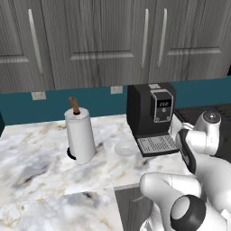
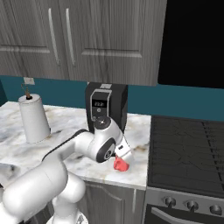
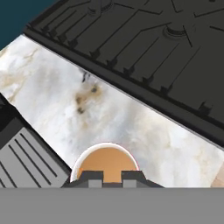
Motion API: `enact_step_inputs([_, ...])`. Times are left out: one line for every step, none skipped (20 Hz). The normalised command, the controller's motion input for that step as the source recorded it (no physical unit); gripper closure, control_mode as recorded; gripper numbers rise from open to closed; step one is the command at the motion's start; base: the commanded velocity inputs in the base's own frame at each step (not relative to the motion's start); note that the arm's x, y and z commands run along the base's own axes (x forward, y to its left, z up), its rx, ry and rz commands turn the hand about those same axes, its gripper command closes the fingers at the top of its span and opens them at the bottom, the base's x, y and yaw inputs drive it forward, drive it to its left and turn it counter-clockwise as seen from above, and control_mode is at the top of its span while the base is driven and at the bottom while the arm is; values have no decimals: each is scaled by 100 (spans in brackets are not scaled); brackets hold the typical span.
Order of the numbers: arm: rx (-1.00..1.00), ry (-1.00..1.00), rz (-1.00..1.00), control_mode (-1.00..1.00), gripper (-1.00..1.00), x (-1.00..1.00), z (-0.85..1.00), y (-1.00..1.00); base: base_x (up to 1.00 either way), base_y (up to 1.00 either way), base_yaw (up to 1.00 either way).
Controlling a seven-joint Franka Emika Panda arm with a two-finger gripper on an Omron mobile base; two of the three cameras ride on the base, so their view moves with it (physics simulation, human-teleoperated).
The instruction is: Take a sugar cube from the saucer and place it inside the coffee. Then, grab milk from the fridge and place it next to the coffee on the counter to sweeten the coffee.
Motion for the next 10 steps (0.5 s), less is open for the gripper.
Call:
enact_step_inputs([-1,0,-1,-100,100,28,-10,0,0,0,0])
enact_step_inputs([-1,0,-1,-100,100,26,-9,0,0,0,0])
enact_step_inputs([-1,0,-1,-100,100,24,-9,0,0,0,0])
enact_step_inputs([-1,0,-1,-100,100,23,-9,0,0,0,0])
enact_step_inputs([-1,0,0,-100,100,21,-13,0,0,0,0])
enact_step_inputs([-2,0,0,-100,100,21,-14,0,0,0,0])
enact_step_inputs([-2,0,0,-100,100,21,-14,0,0,0,0])
enact_step_inputs([-3,0,0,-100,100,21,-14,-1,0,0,0])
enact_step_inputs([-3,0,0,-100,100,21,-18,-2,0,0,0])
enact_step_inputs([-4,0,0,-100,100,19,-21,-4,0,0,0])
